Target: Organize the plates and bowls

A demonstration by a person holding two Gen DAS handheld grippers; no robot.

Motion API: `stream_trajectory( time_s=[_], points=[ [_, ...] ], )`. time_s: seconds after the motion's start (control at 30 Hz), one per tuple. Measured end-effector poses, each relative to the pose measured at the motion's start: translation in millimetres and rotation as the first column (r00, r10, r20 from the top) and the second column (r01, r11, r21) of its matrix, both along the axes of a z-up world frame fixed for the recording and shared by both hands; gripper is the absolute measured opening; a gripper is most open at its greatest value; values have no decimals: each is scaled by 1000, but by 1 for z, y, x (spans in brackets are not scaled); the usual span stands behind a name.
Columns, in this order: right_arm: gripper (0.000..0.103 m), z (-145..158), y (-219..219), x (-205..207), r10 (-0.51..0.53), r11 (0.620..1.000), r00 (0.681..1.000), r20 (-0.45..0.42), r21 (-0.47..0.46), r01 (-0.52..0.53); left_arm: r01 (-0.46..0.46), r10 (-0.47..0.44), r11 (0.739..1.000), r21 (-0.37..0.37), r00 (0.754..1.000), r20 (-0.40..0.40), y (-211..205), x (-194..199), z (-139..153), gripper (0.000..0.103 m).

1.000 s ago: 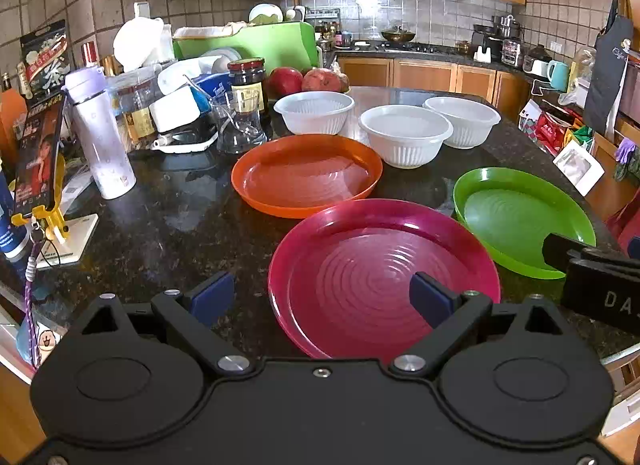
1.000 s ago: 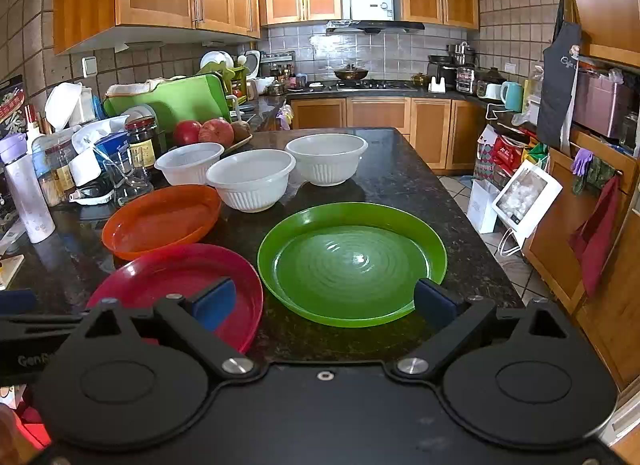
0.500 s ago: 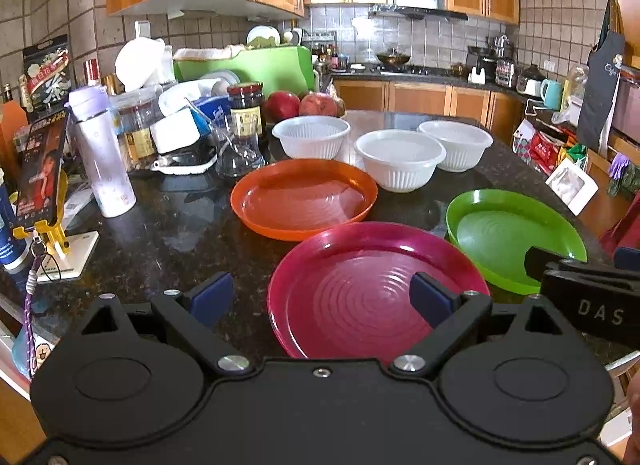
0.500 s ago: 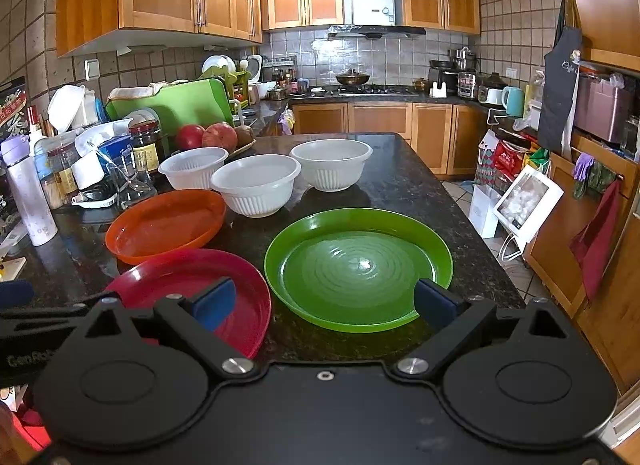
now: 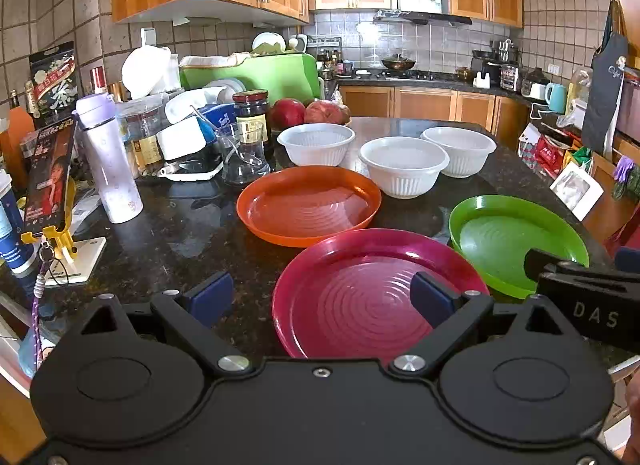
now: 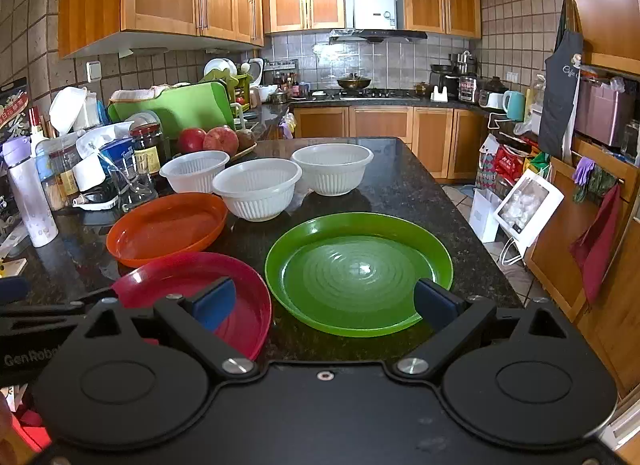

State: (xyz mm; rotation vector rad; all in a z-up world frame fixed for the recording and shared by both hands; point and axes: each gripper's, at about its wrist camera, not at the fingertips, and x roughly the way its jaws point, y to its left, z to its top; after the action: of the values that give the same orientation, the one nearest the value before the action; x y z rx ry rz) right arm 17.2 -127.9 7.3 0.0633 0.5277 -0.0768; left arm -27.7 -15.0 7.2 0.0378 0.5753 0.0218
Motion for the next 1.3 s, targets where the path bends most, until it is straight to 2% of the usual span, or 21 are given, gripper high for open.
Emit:
stream_trajectory(
  time_s=[0.23,0.6,0.9,1.1,1.3],
  points=[
    [101,0,-1,2,4,1000,1000,7,4,-4,-7,7,1000,0,1000,5,-1,0,-2,96],
    [101,0,-2,2,1,1000,998,66,-15,0,-19,19,1000,7,1000,-16,-3,5,-4,96],
    [96,-1,2,-1,29,999,993,110,-46,-24,-46,46,999,19,999,-16,-4,7,-6,95],
    [88,-3,-3,2,52,998,994,91,17,-54,-41,41,999,25,999,-29,-4,6,-7,95],
    [88,-3,5,1,119,993,987,105,-3,-119,-26,27,998,61,1000,-10,-3,-5,-7,95]
  ],
)
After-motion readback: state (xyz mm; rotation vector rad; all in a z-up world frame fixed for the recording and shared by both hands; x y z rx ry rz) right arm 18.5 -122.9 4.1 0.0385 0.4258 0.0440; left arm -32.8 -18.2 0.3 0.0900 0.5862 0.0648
